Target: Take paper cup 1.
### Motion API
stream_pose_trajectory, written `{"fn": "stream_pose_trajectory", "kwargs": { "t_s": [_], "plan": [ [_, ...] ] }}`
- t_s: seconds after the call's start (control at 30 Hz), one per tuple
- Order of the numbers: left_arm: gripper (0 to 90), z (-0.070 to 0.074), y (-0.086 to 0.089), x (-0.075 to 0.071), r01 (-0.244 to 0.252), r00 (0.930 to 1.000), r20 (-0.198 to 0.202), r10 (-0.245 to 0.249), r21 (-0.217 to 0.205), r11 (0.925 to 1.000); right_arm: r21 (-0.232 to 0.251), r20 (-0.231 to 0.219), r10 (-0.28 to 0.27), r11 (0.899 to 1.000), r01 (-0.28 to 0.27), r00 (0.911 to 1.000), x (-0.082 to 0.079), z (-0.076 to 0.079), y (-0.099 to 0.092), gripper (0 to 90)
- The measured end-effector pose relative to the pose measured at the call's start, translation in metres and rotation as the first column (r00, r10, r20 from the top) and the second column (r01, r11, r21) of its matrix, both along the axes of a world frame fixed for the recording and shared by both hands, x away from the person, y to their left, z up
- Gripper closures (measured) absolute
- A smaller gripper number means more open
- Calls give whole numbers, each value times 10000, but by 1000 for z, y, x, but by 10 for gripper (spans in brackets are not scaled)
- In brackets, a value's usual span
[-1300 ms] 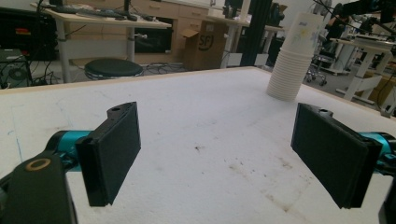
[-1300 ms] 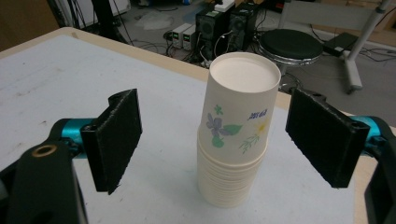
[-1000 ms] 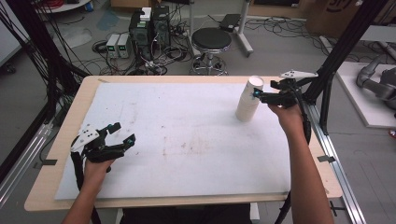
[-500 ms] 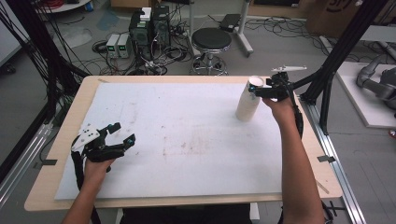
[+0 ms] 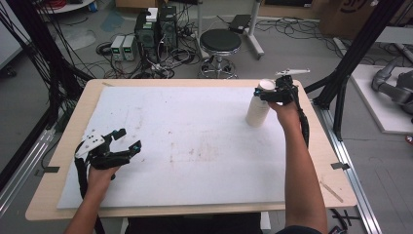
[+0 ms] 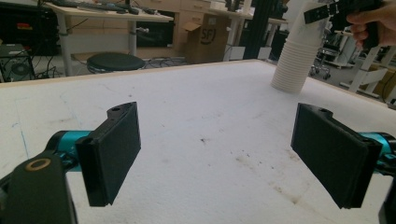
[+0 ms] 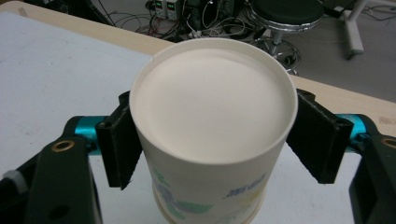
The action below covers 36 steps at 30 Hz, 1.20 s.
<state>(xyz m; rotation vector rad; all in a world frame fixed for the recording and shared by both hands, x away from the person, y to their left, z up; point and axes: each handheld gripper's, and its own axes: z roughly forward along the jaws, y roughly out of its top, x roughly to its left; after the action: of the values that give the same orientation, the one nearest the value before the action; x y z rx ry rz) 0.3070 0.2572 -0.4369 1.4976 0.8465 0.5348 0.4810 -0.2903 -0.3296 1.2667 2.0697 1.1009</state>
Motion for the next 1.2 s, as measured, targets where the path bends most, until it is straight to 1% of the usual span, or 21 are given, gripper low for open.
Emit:
{"fn": "stream_pose_trajectory", "kwargs": {
  "t_s": [0.07, 0.1, 0.2, 0.43, 0.53, 0.57, 0.7, 0.83, 0.97, 1.0, 1.1, 1.17, 1.2],
  "plan": [
    [157, 0, 0, 0, -36, 10000, -11, 36, -13, 10000, 23, 16, 91, 10000, -91, 10000, -1, 1, 1, 319],
    [157, 0, 1, 0, -45, 10000, -45, 45, -29, 10000, -43, 91, 97, 9999, -97, 9999, -1, 1, 2, 320],
    [158, 0, 1, 0, -54, 10000, -24, 54, -16, 10000, 69, 32, 45, 10000, -45, 10000, -1, 1, 2, 326],
    [158, -1, 0, 0, -30, 10000, -16, 30, -18, 10000, 28, 48, 56, 10000, -56, 10000, -1, 2, 2, 328],
    [160, -1, 1, 1, -77, 10000, -24, 77, -16, 10000, 98, 112, 66, 9999, -67, 9999, -2, 3, 0, 329],
    [160, -1, 1, 1, -79, 10000, -1, 79, 29, 10000, 170, 57, 13, 9999, -14, 10000, -2, 3, 0, 329],
    [160, -1, 1, 0, -102, 9999, 14, 102, 30, 9999, 201, 210, 76, 9998, -80, 9998, -3, 4, -1, 330],
    [160, -1, 1, 0, -65, 10000, 9, 65, 22, 10000, 149, 243, 39, 9999, -43, 9997, -3, 6, 0, 330],
    [160, -1, 1, 0, -55, 10000, 9, 55, -8, 10000, 176, 396, 15, 9998, -22, 9992, -4, 14, 0, 334],
    [160, 0, 2, 0, -47, 10000, -15, 47, -49, 10000, 178, 353, -8, 9998, 2, 9994, -5, 19, 0, 334],
    [161, 0, 2, 0, -48, 10000, -8, 47, -122, 9999, 232, 669, -4, 9997, -11, 9978, -7, 28, 0, 338],
    [160, 0, 2, 0, -11, 10000, -9, 11, -108, 9999, 214, 700, -48, 9998, 33, 9975, -8, 35, -1, 339],
    [160, 0, 2, 0, 10, 10000, -1, -10, -106, 9999, 282, 745, -87, 9996, 66, 9972, -9, 39, -2, 340]
  ]
}}
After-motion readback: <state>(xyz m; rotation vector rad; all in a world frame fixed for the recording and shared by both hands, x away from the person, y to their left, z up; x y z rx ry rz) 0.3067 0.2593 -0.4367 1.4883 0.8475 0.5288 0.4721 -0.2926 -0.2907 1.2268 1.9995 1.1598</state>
